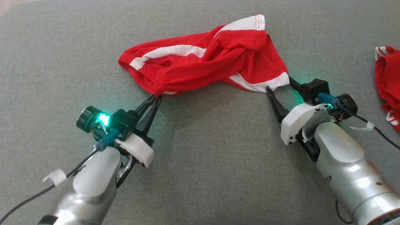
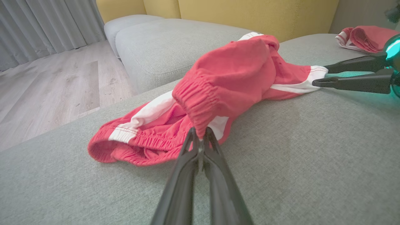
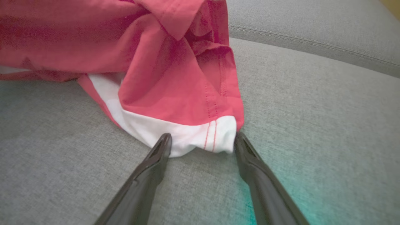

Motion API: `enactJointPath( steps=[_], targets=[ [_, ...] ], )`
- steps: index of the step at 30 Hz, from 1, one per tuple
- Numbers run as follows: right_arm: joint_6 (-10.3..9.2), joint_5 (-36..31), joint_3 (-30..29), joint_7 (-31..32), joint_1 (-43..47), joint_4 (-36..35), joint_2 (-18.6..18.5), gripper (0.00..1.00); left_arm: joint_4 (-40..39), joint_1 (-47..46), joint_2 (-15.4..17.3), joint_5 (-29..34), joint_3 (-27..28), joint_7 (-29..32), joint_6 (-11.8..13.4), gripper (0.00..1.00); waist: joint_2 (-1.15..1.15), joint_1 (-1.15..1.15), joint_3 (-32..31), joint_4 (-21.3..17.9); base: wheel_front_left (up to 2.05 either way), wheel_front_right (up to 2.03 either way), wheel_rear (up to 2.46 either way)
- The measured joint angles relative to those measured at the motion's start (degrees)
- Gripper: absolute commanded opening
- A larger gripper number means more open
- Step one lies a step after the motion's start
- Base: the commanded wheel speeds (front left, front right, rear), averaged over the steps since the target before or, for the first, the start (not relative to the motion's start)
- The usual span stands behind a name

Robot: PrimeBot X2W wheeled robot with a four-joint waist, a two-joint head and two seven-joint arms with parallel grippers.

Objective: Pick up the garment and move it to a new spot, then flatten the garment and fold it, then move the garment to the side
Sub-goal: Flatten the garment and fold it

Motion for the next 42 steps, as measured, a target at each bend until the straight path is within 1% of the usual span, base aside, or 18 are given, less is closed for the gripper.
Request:
enactJointPath(
  steps=[6,13,20,38,39,42],
  targets=[
    [0.0,0.7,1.5,-0.6,-0.6,1.2,0.0,1.0,0.1,0.0,0.0,-0.1,-0.4,0.0,0.0,0.0,0.0,0.0,-0.3,0.3,0.0,0.0,0.0],
    [0.0,0.2,-0.5,-2.0,-2.1,3.8,-0.3,1.0,0.4,0.1,0.0,-0.1,-0.7,0.0,0.0,0.0,0.0,0.0,-0.5,0.5,0.0,0.0,0.0],
    [0.0,-1.3,-1.0,-2.5,-2.7,5.1,0.1,1.0,0.4,0.2,0.0,-0.1,-0.7,0.0,0.0,0.0,0.0,0.0,-0.3,0.4,0.0,0.0,0.0],
    [0.0,-1.4,1.7,-3.1,-4.0,6.2,0.1,1.0,0.7,0.2,0.0,-0.2,-1.0,0.0,0.0,0.0,0.0,0.0,0.2,0.8,0.0,0.0,0.0],
    [0.0,-1.4,1.8,-3.1,-4.0,6.2,0.1,0.96,0.7,0.2,0.0,-0.5,-1.1,0.0,0.0,0.0,0.0,0.0,0.2,0.8,0.0,0.0,0.0],
    [0.0,-0.8,2.6,-3.3,-4.1,6.4,0.1,0.2,0.8,0.2,0.0,-0.6,-1.1,0.0,0.0,0.0,0.0,0.0,0.2,0.9,0.0,0.0,0.0]
  ],
)
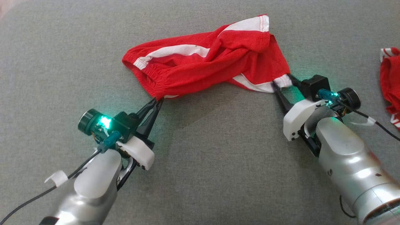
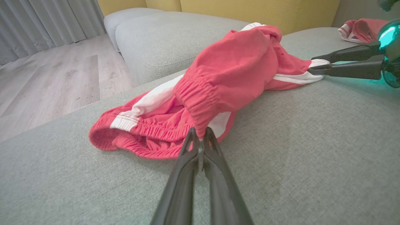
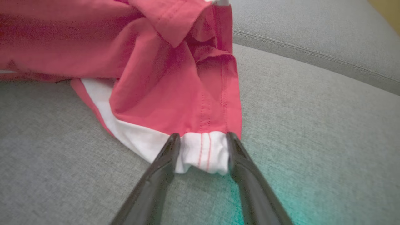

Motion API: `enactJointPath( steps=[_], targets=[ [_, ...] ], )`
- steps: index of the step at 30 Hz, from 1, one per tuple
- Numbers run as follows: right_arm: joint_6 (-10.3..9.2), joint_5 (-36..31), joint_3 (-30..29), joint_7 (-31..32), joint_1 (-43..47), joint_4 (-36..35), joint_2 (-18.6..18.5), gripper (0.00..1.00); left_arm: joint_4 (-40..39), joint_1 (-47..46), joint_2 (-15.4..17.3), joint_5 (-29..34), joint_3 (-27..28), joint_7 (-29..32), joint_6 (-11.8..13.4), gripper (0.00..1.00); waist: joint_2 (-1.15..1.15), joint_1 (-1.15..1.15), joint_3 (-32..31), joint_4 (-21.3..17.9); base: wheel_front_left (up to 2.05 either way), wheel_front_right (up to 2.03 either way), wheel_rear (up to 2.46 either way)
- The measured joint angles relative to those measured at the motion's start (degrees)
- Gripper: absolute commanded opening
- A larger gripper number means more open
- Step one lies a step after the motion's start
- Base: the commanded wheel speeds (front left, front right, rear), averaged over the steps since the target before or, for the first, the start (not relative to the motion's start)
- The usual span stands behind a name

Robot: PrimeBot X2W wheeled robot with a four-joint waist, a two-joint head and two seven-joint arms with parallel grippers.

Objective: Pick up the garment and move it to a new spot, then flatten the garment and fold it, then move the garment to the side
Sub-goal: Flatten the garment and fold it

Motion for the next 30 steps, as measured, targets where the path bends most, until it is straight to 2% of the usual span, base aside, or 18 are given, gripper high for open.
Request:
enactJointPath(
  steps=[1,16,24,30],
  targets=[
    [0.0,0.1,0.3,-0.2,0.0,0.1,0.0,0.0,0.0,0.0,0.0,0.0,0.0,0.0,0.0,0.0,0.0,0.0,0.0,0.0,0.0,0.0,0.0],
    [0.0,3.4,3.0,-0.2,-0.2,-0.8,-1.0,0.0,0.7,0.1,0.4,-0.3,0.0,0.0,0.0,0.0,0.0,0.0,-1.8,-0.7,0.0,0.0,0.0],
    [0.0,9.6,5.7,0.7,-0.1,-7.3,-6.1,0.0,-0.9,0.9,3.1,-0.5,0.0,0.0,0.0,0.0,0.0,0.0,-5.0,-2.1,0.0,0.0,0.0],
    [0.0,15.4,8.9,2.9,-0.2,-17.8,-10.9,0.0,-4.3,-1.1,6.8,-3.6,-2.8,0.9,0.0,0.0,0.0,0.0,-8.4,-3.1,0.0,0.0,0.0]
  ],
)
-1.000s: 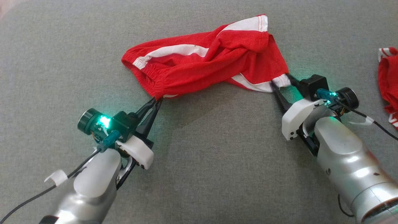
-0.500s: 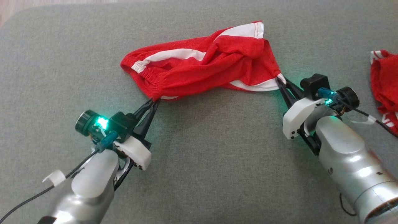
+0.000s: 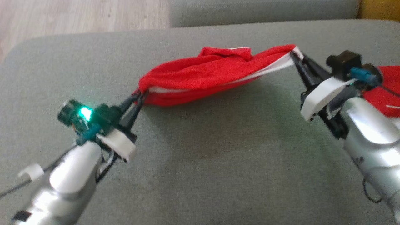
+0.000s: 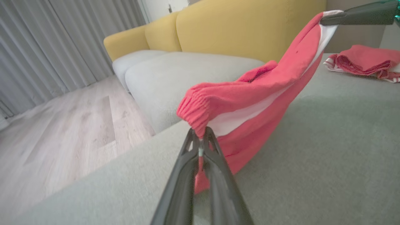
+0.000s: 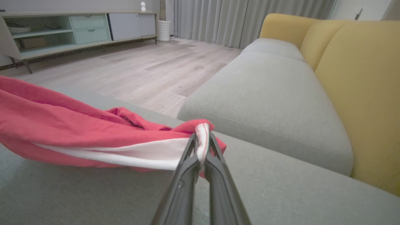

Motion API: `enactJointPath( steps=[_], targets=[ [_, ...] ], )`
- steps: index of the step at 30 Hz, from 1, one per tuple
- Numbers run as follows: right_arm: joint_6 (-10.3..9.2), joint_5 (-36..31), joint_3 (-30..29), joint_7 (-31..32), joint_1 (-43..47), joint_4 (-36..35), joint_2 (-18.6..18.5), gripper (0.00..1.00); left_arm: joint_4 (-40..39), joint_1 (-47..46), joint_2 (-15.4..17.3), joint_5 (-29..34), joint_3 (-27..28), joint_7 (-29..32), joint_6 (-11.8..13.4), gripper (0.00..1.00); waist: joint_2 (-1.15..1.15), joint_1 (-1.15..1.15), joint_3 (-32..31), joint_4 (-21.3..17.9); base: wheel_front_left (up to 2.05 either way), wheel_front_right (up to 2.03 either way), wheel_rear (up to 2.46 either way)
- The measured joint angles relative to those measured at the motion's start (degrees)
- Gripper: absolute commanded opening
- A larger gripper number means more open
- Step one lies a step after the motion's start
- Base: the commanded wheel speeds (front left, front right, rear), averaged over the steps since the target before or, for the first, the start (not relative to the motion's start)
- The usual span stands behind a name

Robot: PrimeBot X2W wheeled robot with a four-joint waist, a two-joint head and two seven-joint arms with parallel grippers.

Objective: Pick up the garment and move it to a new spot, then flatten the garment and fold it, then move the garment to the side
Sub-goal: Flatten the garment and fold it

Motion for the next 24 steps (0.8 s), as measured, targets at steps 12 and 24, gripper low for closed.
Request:
enactJointPath(
  steps=[12,24],
  targets=[
    [0.0,-0.5,-7.3,2.0,-3.6,-17.2,-7.0,0.0,-15.5,-12.6,8.5,-7.1,0.2,6.9,0.0,0.0,0.0,-0.01,-7.6,-2.1,0.0,0.0,0.0],
    [0.0,-7.7,-22.8,18.6,8.0,-39.7,-4.5,0.0,-31.3,-7.8,11.8,-17.1,4.8,15.1,3.2,0.0,0.0,-0.01,-8.9,-5.4,0.0,0.0,0.0]
  ],
)
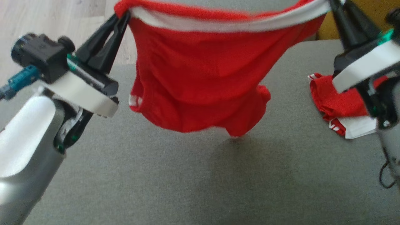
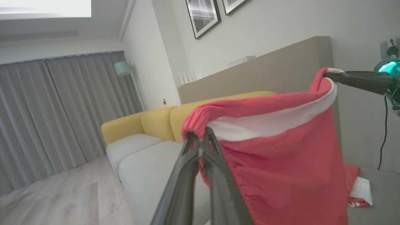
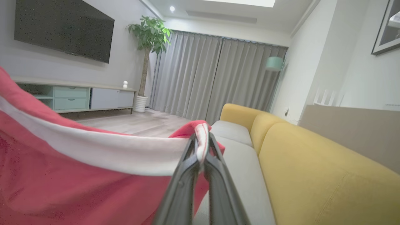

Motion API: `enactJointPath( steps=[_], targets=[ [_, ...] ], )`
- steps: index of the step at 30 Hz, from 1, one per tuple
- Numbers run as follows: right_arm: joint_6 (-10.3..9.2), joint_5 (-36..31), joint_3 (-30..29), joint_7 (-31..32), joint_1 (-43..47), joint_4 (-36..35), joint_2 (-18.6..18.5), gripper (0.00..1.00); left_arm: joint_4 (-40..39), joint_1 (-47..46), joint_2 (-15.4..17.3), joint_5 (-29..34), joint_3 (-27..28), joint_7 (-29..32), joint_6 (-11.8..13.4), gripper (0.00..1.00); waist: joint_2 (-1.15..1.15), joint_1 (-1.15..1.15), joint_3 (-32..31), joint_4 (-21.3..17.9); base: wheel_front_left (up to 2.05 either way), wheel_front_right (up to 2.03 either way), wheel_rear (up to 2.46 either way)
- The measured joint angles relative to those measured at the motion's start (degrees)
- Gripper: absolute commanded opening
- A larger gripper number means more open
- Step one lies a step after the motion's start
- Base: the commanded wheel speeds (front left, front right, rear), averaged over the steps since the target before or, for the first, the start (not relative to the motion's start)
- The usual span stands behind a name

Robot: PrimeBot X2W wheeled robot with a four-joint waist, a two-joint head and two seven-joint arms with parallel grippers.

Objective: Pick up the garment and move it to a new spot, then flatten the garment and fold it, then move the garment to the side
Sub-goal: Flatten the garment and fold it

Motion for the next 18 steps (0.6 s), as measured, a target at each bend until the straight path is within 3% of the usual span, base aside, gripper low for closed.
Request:
enactJointPath(
  steps=[4,8,12,18],
  targets=[
    [0.0,-2.3,-2.4,4.9,2.8,-4.5,2.1,0.0,-1.1,1.6,1.3,-1.4,0.6,1.2,0.9,0.0,0.0,0.0,2.3,-0.2,0.0,0.0,0.0],
    [0.0,-3.0,-2.9,6.4,0.0,-3.1,3.5,0.0,0.9,-1.1,1.2,-1.9,1.0,2.6,0.5,0.0,0.0,0.01,6.1,-0.4,0.0,0.0,0.0],
    [0.0,-4.0,-0.7,5.1,-9.7,5.7,4.1,0.0,8.1,-9.8,-0.6,-1.2,-0.1,3.5,-1.3,0.0,0.0,0.03,11.1,-0.6,0.0,0.0,0.0],
    [0.0,-7.3,3.8,-4.9,-30.1,23.6,6.3,0.0,23.3,-27.2,-5.6,1.1,0.0,-0.2,-2.4,0.0,0.0,0.04,19.3,-0.6,0.0,0.0,0.0]
  ],
)
